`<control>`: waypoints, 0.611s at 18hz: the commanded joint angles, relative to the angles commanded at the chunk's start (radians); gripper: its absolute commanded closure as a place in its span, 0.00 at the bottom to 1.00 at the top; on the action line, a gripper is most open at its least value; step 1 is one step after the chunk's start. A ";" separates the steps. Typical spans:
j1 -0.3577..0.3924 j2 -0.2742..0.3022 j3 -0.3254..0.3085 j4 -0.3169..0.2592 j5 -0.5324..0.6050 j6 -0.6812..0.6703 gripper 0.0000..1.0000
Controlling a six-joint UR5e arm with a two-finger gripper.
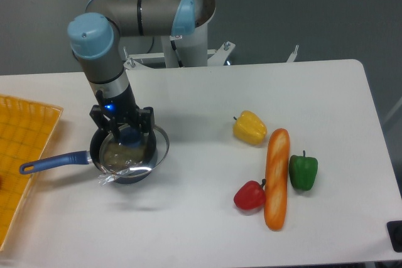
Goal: Close the pot lid
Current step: 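Lower the glass lid onto the saucepan rim, then press and adjust the lid knob to seat the lid on the pot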
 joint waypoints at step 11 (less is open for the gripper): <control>-0.037 0.005 -0.009 -0.002 0.005 -0.015 0.38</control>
